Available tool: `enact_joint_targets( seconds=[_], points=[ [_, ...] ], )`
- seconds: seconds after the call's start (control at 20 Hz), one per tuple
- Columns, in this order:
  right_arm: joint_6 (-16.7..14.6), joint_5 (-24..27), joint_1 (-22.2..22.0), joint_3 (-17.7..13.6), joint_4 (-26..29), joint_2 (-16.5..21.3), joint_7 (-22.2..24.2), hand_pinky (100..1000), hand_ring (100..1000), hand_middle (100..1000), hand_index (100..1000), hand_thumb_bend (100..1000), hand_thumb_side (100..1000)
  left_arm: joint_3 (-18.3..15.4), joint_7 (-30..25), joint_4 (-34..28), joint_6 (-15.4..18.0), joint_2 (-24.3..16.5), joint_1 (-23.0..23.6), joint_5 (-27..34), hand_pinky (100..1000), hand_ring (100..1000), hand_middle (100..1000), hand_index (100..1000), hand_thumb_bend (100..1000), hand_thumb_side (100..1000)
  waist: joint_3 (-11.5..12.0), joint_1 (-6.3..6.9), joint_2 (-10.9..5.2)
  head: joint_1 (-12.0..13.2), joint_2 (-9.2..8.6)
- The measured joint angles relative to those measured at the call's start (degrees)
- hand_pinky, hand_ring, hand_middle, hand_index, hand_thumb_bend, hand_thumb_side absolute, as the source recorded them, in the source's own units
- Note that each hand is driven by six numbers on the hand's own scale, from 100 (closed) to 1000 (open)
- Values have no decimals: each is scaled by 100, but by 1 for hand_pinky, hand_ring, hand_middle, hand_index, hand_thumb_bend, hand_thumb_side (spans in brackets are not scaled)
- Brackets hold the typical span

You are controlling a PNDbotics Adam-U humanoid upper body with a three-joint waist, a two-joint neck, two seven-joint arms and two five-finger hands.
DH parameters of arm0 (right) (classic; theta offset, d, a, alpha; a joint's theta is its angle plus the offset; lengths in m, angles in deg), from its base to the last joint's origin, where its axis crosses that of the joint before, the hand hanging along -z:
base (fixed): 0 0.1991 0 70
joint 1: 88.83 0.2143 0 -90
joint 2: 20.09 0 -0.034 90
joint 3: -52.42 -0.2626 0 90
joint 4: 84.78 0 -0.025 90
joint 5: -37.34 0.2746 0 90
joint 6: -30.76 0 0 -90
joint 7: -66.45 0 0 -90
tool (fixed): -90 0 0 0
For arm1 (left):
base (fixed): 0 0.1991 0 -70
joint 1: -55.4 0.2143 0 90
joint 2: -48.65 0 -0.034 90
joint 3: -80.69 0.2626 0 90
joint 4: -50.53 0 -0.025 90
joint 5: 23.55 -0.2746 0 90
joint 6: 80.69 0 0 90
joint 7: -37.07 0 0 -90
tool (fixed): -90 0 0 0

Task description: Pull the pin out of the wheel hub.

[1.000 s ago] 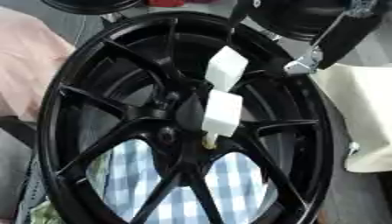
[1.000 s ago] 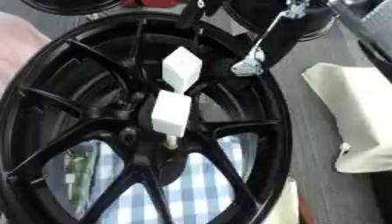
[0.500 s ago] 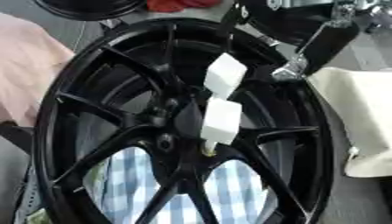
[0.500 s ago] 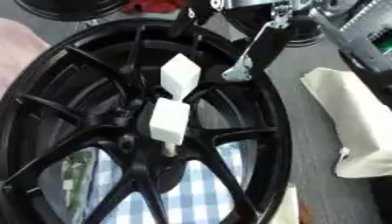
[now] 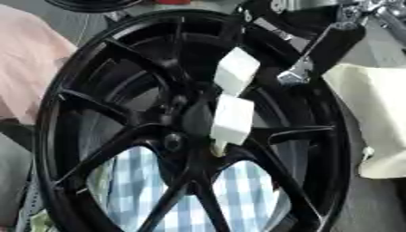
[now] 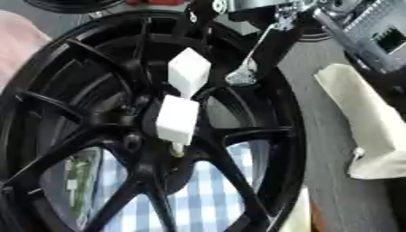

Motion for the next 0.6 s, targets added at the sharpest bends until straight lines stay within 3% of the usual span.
enact_joint_targets(
  seconds=[0.3, 0.6],
  points=[
    [-28, 0, -38, 5, -87, -34, 41, 913, 923, 862, 893, 245, 107, 0, -1, 0, -11, 45, -5, 7, 757, 760, 661, 753, 195, 820, 61, -31, 22, -7, 15],
    [-67, 1, -81, 35, -165, -49, 73, 904, 907, 779, 849, 167, 100, 0, 2, 0, -14, 76, -5, 54, 757, 761, 661, 754, 194, 822, 97, -32, 41, -34, 15]
  ],
)
